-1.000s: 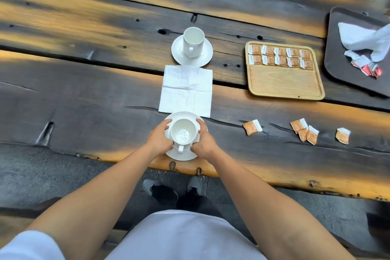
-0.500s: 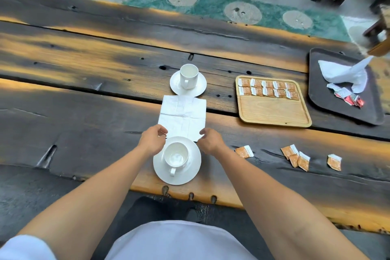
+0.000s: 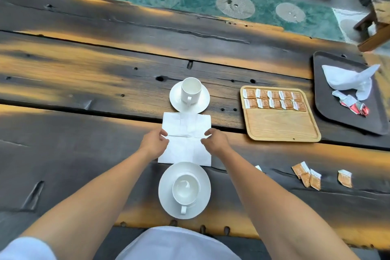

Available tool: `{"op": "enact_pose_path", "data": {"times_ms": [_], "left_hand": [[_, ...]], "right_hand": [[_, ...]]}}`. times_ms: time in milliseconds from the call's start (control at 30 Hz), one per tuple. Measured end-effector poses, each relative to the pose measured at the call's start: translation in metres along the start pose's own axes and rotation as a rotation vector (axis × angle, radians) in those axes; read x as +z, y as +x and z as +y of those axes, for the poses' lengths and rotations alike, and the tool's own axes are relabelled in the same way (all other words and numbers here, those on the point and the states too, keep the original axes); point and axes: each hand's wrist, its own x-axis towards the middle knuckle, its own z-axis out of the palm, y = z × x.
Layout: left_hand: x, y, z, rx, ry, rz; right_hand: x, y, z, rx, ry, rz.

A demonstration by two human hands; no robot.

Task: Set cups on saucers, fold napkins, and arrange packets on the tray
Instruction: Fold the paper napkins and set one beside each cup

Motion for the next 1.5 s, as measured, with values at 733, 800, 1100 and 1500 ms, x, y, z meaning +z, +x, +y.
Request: {"op": "enact_pose_path", "data": {"times_ms": [733, 800, 1100, 1500], "left_hand": [[0.016, 0.125, -0.006, -0.095, 0.079, 0.098], [0.019, 0.127, -0.006, -0.097, 0.075, 0.101], [0.021, 0.124, -0.006, -0.118, -0.017, 0.169], [0.009, 0.118, -0.004, -0.035, -0.09, 0.201]], "right_hand": [[0.019, 0.101, 0.007, 0.273, 0.016, 0.212], [0.02, 0.105, 0.007, 0.295, 0.027, 0.224], [0.023, 0.111, 0.011, 0.403, 0.292, 0.266], [0.009, 0.104, 0.01, 0.391, 0.498, 0.223]]}}
